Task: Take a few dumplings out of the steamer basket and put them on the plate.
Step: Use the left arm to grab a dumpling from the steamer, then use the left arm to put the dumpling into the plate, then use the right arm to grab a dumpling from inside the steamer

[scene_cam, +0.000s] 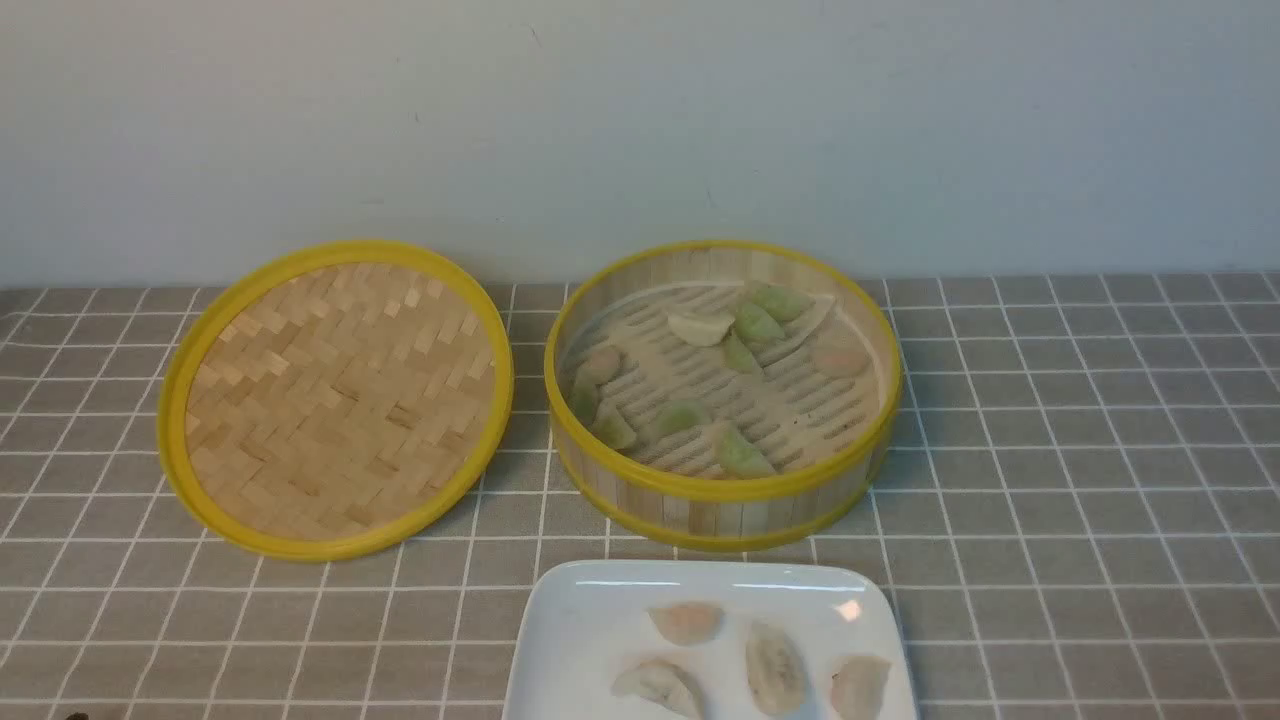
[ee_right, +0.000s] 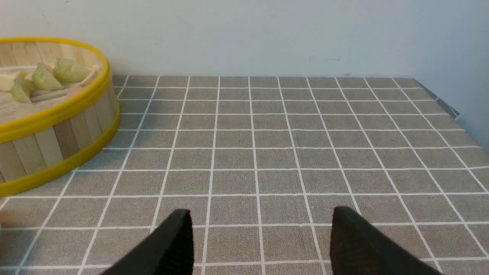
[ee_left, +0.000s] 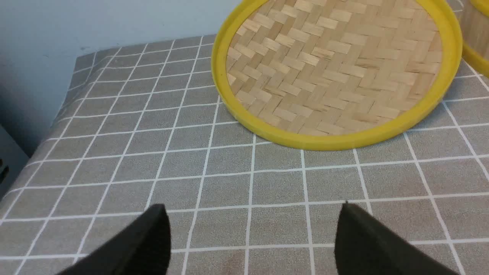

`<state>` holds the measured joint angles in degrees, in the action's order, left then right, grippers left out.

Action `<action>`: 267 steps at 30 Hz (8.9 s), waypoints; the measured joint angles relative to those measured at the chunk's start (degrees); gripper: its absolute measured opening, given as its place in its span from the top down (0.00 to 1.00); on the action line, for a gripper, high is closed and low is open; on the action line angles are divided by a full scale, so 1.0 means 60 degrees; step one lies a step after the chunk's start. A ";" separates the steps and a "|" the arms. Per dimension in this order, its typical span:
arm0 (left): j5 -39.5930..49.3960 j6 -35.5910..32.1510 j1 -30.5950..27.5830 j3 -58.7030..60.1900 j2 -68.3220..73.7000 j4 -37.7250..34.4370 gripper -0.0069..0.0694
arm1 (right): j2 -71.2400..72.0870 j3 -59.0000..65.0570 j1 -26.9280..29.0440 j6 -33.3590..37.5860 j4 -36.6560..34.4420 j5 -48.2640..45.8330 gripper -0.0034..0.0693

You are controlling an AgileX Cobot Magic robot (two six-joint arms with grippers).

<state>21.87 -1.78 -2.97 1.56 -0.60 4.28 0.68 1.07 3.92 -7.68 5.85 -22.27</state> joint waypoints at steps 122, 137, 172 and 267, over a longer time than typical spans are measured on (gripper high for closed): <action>0.7238 -0.1704 0.3778 -1.3771 1.5468 -0.3095 0.92 | -0.1810 -0.3220 -0.0597 -0.2308 -0.2807 -0.0809 0.62; 0.7524 -0.2935 0.5328 -1.8751 2.0076 -0.2995 0.90 | -0.7293 -0.8065 -0.0643 0.1848 -0.4587 -0.8095 0.97; 0.8058 -0.1716 0.5520 -2.2134 2.2597 -0.1467 0.74 | -0.7643 -0.8242 -0.0654 0.2357 -0.5030 -0.8187 0.97; 0.7742 0.0461 0.4928 -1.0742 0.9531 -0.2857 0.92 | -2.1878 -1.8575 -0.5801 0.0072 -0.0901 -0.7899 0.47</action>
<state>68.32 0.99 26.60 -62.89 56.58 -12.86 -130.59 -110.39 -30.88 -7.25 0.45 -69.67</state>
